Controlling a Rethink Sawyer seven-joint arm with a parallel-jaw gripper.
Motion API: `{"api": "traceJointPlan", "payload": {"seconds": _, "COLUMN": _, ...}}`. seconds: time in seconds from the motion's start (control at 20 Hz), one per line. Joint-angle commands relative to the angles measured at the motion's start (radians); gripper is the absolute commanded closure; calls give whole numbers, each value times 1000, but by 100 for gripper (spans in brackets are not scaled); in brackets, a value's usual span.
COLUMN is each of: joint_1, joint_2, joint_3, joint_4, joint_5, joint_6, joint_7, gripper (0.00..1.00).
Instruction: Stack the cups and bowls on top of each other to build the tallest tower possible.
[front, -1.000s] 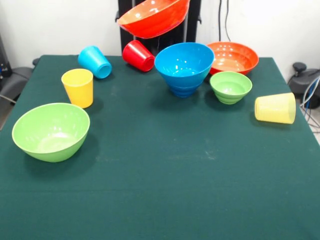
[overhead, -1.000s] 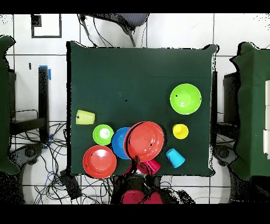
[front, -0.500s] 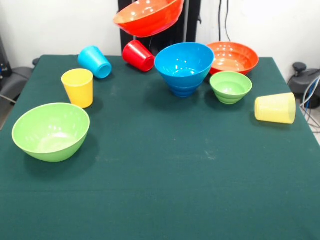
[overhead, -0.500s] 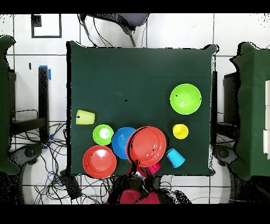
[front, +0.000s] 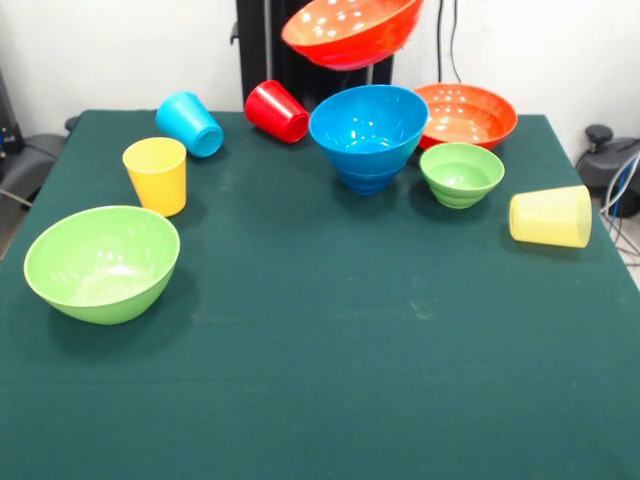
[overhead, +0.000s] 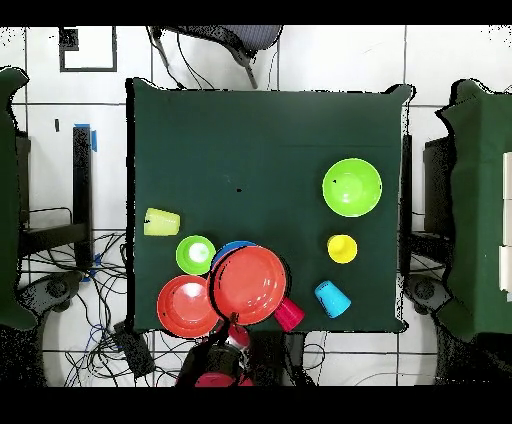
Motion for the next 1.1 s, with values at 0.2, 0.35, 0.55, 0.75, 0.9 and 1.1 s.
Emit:
{"api": "traceJointPlan", "payload": {"seconds": 0.2, "joint_1": 199, "joint_2": 79, "joint_3": -167, "joint_4": -65, "joint_5": -92, "joint_6": 120, "joint_7": 343, "gripper": 100}}
{"api": "traceJointPlan", "payload": {"seconds": 0.35, "joint_1": 290, "joint_2": 124, "joint_3": -233, "joint_4": -108, "joint_5": -173, "joint_6": 119, "joint_7": 441, "gripper": 100}}
{"api": "traceJointPlan", "payload": {"seconds": 0.55, "joint_1": 374, "joint_2": 172, "joint_3": -303, "joint_4": -151, "joint_5": -273, "joint_6": 125, "joint_7": 536, "gripper": 100}}
{"api": "traceJointPlan", "payload": {"seconds": 0.75, "joint_1": 442, "joint_2": 215, "joint_3": -363, "joint_4": -184, "joint_5": -371, "joint_6": 133, "joint_7": 629, "gripper": 100}}
{"api": "traceJointPlan", "payload": {"seconds": 0.9, "joint_1": 490, "joint_2": 246, "joint_3": -398, "joint_4": -207, "joint_5": -424, "joint_6": 128, "joint_7": 694, "gripper": 100}}
{"api": "traceJointPlan", "payload": {"seconds": 1.1, "joint_1": 550, "joint_2": 287, "joint_3": -436, "joint_4": -240, "joint_5": -474, "joint_6": 130, "joint_7": 769, "gripper": 100}}
